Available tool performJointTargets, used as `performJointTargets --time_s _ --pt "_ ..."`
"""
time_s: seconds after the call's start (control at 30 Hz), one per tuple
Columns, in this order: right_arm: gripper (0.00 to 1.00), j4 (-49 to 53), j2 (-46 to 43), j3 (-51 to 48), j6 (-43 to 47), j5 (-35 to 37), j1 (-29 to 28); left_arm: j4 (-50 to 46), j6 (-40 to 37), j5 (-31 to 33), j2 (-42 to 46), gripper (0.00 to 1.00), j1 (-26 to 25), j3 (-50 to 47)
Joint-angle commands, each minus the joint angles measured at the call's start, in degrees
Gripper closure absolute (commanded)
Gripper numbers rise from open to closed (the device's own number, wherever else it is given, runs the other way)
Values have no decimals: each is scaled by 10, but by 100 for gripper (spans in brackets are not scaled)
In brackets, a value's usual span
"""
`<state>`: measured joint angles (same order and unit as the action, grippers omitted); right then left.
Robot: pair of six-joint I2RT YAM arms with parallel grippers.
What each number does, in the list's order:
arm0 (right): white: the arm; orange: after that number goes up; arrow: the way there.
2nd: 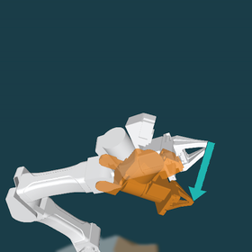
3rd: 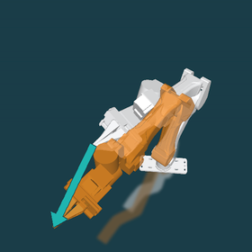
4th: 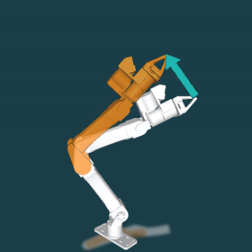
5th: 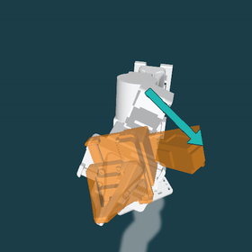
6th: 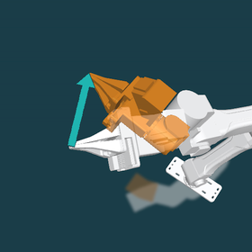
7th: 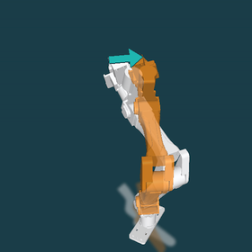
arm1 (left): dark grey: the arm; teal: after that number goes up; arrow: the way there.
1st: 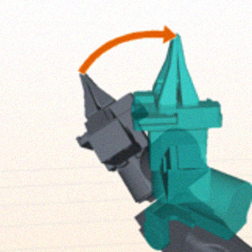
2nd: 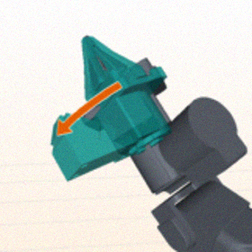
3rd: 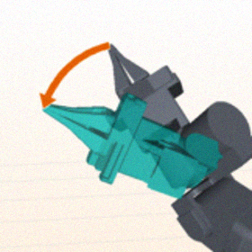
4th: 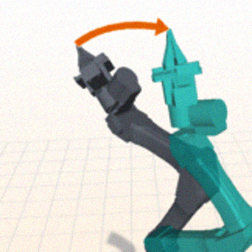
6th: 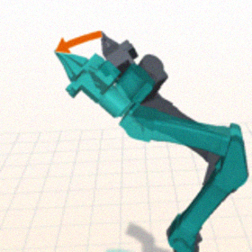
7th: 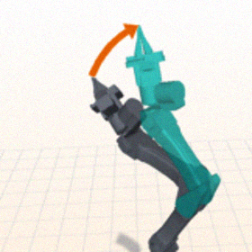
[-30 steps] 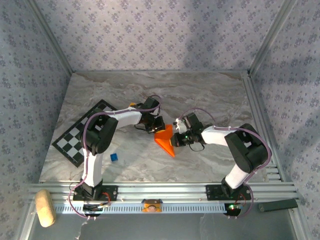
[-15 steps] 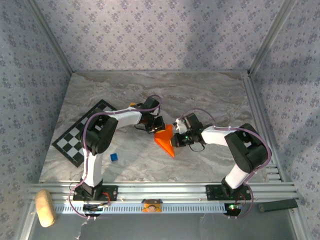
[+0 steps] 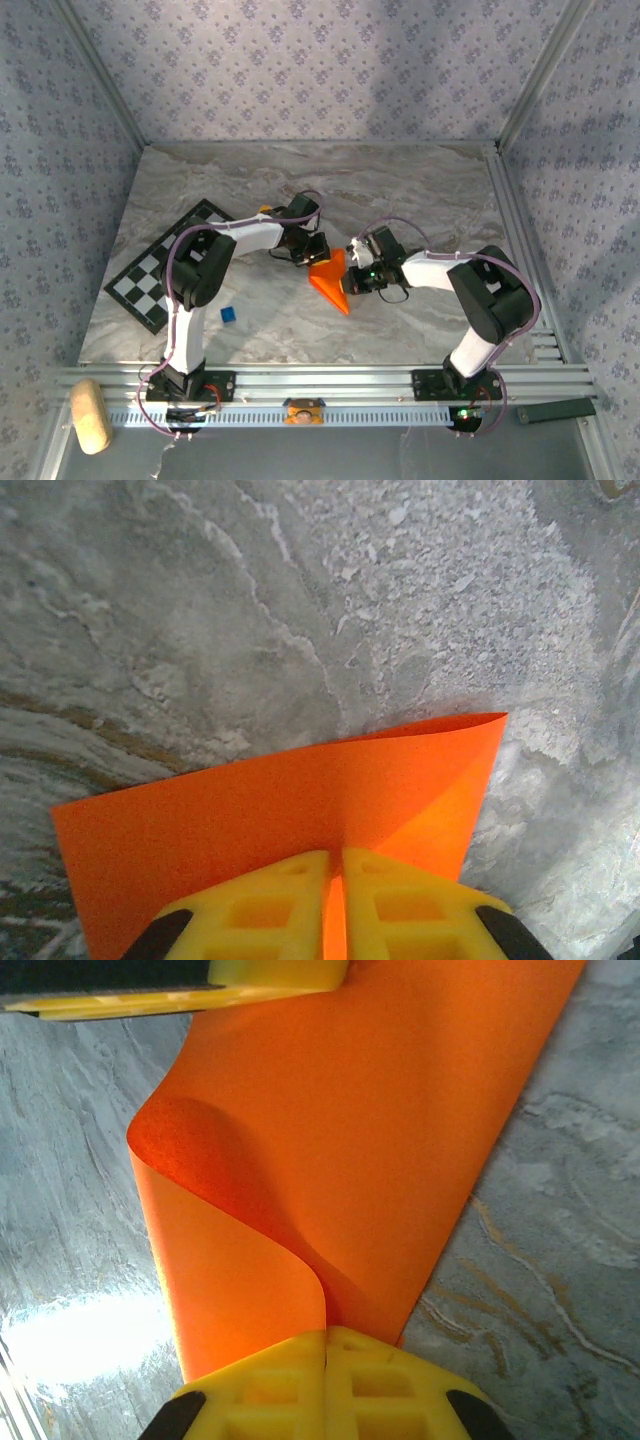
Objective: Fold a paper plane with a square sheet of paper (pick it up from the middle)
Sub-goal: Third fold the triangle at the center of the table.
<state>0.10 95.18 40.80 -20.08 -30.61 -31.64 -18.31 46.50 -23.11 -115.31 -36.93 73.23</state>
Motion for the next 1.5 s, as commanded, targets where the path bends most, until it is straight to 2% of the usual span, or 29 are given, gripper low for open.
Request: performJointTargets --time_s 0.0,0.4,0.67,0.8,0.9,1.03,1.2,1.47 --pt "100 21 11 11 7 8 -3 -37 -4 19 -14 88 -7 1" --pt "100 29 13 8 7 20 -5 -32 -14 28 8 83 -8 17" --pt "100 25 14 8 0 16 -6 -5 -18 61 65 69 -6 25" --pt "100 25 13 7 -2 19 -7 26 11 73 117 67 -6 -27" --pt "100 25 12 5 -4 21 -7 74 39 66 166 73 -12 -85" --pt "100 26 12 4 -5 20 -8 167 80 21 213 88 -22 -161" --pt "100 28 11 4 -4 25 -7 389 188 -22 232 100 -47 -283" --pt "100 27 9 0 -8 27 -8 424 213 13 219 100 -83 -340"
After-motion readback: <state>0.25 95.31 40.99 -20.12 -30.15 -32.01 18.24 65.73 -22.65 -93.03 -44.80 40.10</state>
